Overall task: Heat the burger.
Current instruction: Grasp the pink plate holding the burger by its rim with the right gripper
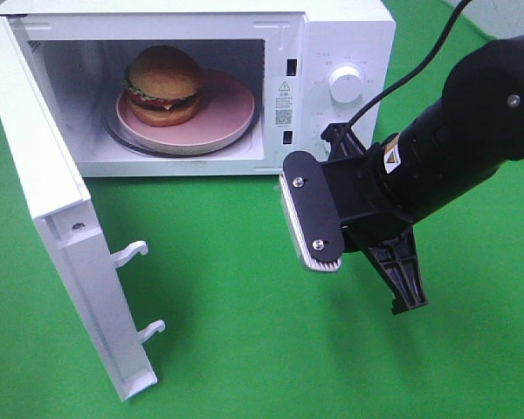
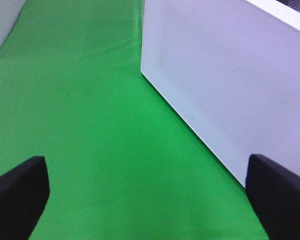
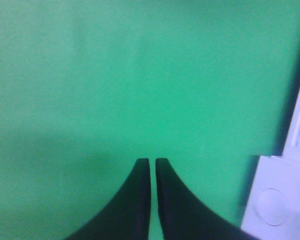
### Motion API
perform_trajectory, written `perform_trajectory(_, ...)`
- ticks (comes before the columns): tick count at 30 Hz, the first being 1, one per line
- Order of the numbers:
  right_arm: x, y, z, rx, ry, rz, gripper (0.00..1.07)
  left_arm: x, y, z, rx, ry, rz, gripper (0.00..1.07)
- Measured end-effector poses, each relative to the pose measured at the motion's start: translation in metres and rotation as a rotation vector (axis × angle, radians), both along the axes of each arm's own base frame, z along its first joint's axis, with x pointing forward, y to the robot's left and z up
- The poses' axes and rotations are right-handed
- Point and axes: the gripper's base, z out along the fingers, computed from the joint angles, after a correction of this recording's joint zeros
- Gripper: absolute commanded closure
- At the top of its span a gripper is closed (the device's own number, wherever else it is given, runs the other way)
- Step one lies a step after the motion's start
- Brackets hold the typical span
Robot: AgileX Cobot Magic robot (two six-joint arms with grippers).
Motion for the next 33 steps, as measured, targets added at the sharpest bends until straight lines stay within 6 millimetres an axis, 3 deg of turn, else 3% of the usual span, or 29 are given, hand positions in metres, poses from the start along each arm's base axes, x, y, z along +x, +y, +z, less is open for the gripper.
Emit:
perform_trajectory(1,0.002,-0.001,0.001,-0.023,-0.038,0.034,0.89,0.000,0.000,0.000,0.000,0.000,0.000,0.07)
perform_trajectory(2,0.002,-0.001,0.001,-0.023,-0.038,0.034,0.89,0.000,0.000,0.000,0.000,0.000,0.000,0.07)
perform_trajectory(3,0.004,-0.001,0.001,-0.041,-0.070,0.059,0.80,0.000,0.000,0.000,0.000,0.000,0.000,0.07)
perform_trajectory(4,0.004,-0.001,0.001,-0.041,-0.070,0.059,0.80,0.000,0.000,0.000,0.000,0.000,0.000,0.07)
perform_trajectory(5,0.006,-0.002,0.002,-0.049,-0.091,0.074,0.69,0.000,0.000,0.000,0.000,0.000,0.000,0.07)
perform_trajectory(6,0.006,-0.002,0.002,-0.049,-0.091,0.074,0.69,0.000,0.000,0.000,0.000,0.000,0.000,0.07)
perform_trajectory(7,0.007,-0.001,0.003,-0.039,-0.110,0.077,0.54,0.000,0.000,0.000,0.000,0.000,0.000,0.07)
perform_trajectory(8,0.008,0.000,0.004,-0.026,-0.119,0.068,0.46,0.000,0.000,0.000,0.000,0.000,0.000,0.07)
perform_trajectory(9,0.008,0.000,0.004,-0.026,-0.119,0.068,0.46,0.000,0.000,0.000,0.000,0.000,0.000,0.07)
perform_trajectory(10,0.008,0.001,0.004,-0.020,-0.119,0.059,0.31,0.000,0.000,0.000,0.000,0.000,0.000,0.07)
perform_trajectory(11,0.008,0.001,0.004,-0.020,-0.119,0.059,0.31,0.000,0.000,0.000,0.000,0.000,0.000,0.07)
perform_trajectory(12,0.009,0.001,0.004,-0.003,-0.114,0.026,0.18,0.000,0.000,0.000,0.000,0.000,0.000,0.07)
perform_trajectory(14,0.010,0.001,0.005,0.017,-0.114,-0.006,0.12,0.000,0.000,0.000,0.000,0.000,0.000,0.07)
perform_trajectory(25,0.013,0.003,0.008,0.067,-0.132,-0.067,0.13,0.000,0.000,0.000,0.000,0.000,0.000,0.07)
perform_trajectory(33,0.034,0.019,0.016,0.095,-0.175,-0.062,0.15,0.000,0.000,0.000,0.000,0.000,0.000,0.07)
